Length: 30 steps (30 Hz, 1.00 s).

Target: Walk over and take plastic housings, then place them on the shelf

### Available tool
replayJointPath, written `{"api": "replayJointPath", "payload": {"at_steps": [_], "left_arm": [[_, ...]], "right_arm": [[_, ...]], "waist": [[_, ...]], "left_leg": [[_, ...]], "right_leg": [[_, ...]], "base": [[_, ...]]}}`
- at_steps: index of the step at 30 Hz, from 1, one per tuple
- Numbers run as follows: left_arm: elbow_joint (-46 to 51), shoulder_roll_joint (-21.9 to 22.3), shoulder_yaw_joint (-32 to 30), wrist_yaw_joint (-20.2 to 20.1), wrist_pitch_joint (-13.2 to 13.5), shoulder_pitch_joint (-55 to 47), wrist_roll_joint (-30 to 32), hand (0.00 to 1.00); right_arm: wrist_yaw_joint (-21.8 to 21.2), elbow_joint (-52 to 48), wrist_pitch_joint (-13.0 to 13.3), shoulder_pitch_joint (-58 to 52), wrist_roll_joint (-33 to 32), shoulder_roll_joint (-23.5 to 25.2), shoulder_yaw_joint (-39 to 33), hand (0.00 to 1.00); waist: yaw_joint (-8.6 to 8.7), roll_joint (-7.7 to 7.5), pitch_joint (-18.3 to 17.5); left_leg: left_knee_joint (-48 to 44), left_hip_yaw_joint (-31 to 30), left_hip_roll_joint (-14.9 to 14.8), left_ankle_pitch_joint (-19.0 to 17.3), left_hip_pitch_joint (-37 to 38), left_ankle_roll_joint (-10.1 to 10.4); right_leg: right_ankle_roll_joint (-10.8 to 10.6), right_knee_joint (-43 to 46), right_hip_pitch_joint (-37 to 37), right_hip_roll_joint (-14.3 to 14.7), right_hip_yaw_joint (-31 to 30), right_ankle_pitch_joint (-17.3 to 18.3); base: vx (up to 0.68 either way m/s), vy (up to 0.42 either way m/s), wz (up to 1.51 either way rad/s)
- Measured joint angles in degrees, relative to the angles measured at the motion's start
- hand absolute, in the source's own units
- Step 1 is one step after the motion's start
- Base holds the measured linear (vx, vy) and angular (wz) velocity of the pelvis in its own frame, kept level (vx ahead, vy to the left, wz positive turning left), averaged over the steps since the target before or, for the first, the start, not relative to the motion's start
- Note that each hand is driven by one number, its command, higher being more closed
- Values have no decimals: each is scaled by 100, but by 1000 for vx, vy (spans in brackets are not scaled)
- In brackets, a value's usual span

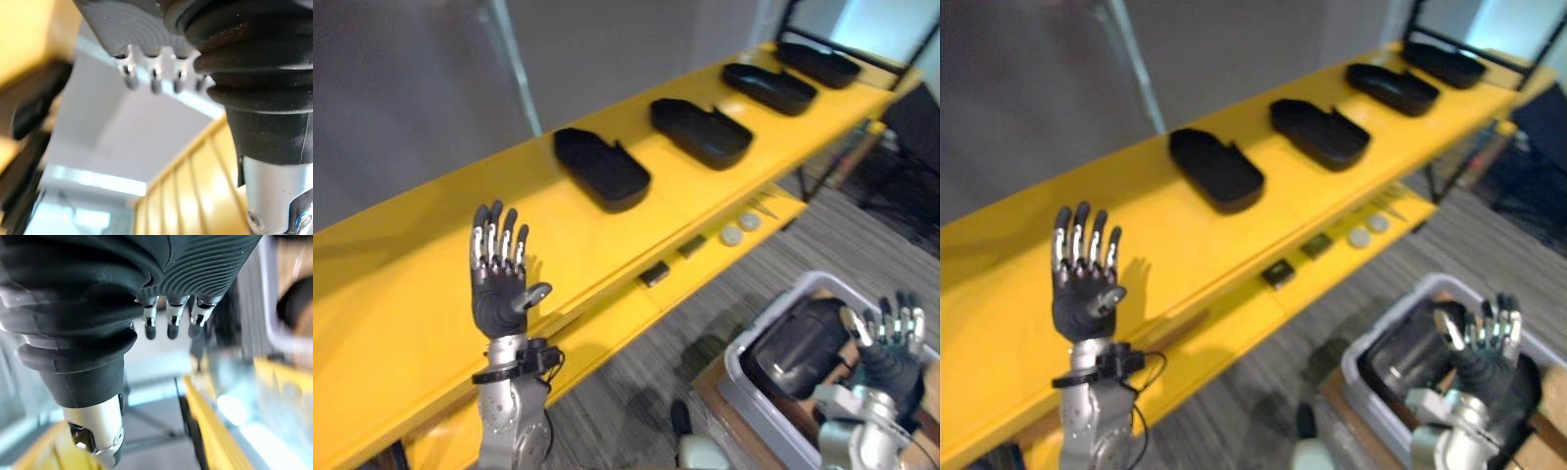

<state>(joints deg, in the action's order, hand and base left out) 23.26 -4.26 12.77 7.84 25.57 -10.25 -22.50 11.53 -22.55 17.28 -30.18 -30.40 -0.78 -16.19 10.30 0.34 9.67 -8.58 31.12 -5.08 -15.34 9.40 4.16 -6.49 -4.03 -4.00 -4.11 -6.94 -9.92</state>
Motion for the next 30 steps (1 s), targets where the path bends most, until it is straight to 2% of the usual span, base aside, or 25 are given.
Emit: {"api": "replayJointPath", "payload": {"at_steps": [2,4,7,9,11,12,15,18,22,24,25,26,27,28,29,30], "left_arm": [[-33,12,376,126,-92,195,39,0],[-34,29,529,266,-199,235,87,0],[-34,32,575,399,-243,194,107,0],[-30,34,519,511,-240,129,110,0],[-28,30,356,600,-230,52,109,0],[-16,30,231,622,-213,-16,98,0],[35,30,80,561,-167,-177,97,0],[32,28,63,538,-23,-111,108,0],[71,95,-86,389,60,-98,89,0],[149,94,-152,248,61,-121,32,0],[199,91,-186,230,62,-223,33,0],[221,85,-224,245,60,-275,40,0],[231,57,-269,261,57,-297,43,0],[222,16,-358,419,49,-462,105,0],[225,16,-475,715,54,-570,370,0],[230,26,-574,912,66,-560,572,0]], "right_arm": [[-253,-3,87,-155,-265,125,142,0],[-409,-9,105,-170,-227,133,462,0],[-607,-11,92,-54,-25,125,896,0],[-680,9,54,178,52,64,1084,0],[-782,120,-6,636,88,-160,1199,0],[-787,210,-16,936,89,-317,1234,0],[-733,374,-27,1321,71,-614,1305,0],[-609,395,-42,1414,71,-607,1398,0],[-398,405,-234,1111,-83,-435,1494,0],[-391,407,-231,817,-85,-285,1595,0],[-418,402,-221,607,-85,-198,1658,0],[-508,380,-206,478,-91,-134,1674,0],[-592,352,-206,395,-92,-83,1688,0],[-802,271,-203,255,-94,-68,1756,0],[-1008,260,-200,176,-90,-130,1813,0],[-1131,260,-199,187,-90,-150,1810,0]], "waist": [[67,10,-23],[104,24,-49],[-3,72,-180],[-154,53,-204],[-358,101,-210],[-483,128,-196],[-656,164,-222],[-659,160,-209],[-656,179,-62],[-659,173,26],[-666,146,44],[-651,100,122],[-656,-9,205],[-705,-138,408],[-776,-163,402],[-817,-191,391]], "left_leg": [[-35,266,-48,-90,127,34],[-122,395,-106,-162,154,60],[-239,404,-147,-204,113,88],[-620,-135,-175,-264,-40,-49],[-1315,-1414,-169,-464,-403,-408],[-1723,-2077,-121,-499,-581,-467],[-2196,-2778,-13,-502,-748,-464],[-1881,-2765,54,-505,-760,-457],[-2085,-2812,15,-660,-695,-409],[-2199,-2900,-23,-934,-665,-444],[-2189,-2878,-37,-1207,-646,-438],[-2177,-2834,-25,-1394,-637,-399],[-2191,-2725,16,-1439,-637,-347],[-2114,-2379,41,-1319,-561,-407],[-1971,-2025,-40,-1154,-554,-449],[-1804,-1810,-59,-996,-560,-463]], "right_leg": [[-1,-1,-8,98,-242,-11],[-1,-29,-11,166,-358,-16],[11,-50,-109,254,-459,-44],[27,-47,-142,318,-608,-62],[91,1,-200,451,-839,-23],[156,78,-200,529,-957,26],[188,227,-262,636,-1104,60],[225,535,-604,614,-1060,102],[159,817,-615,684,-1046,69],[82,945,-690,833,-1122,17],[-43,979,-808,939,-1203,-74],[-105,909,-850,969,-1236,-190],[-140,785,-837,936,-1257,-254],[66,580,-827,652,-661,140],[221,758,-1042,505,-159,336],[258,1162,-1224,450,159,361]], "base": [[-49,-27,-57],[-51,-41,-39],[-23,-64,-24],[12,-95,-42],[19,-116,-61],[10,-54,-51],[34,-3,-42],[28,-1,6],[-22,17,-12],[-139,22,-50],[-202,30,-69],[-320,32,-77],[-399,30,-109],[-458,-2,-137],[-349,-8,-155],[-254,-34,-113]]}}
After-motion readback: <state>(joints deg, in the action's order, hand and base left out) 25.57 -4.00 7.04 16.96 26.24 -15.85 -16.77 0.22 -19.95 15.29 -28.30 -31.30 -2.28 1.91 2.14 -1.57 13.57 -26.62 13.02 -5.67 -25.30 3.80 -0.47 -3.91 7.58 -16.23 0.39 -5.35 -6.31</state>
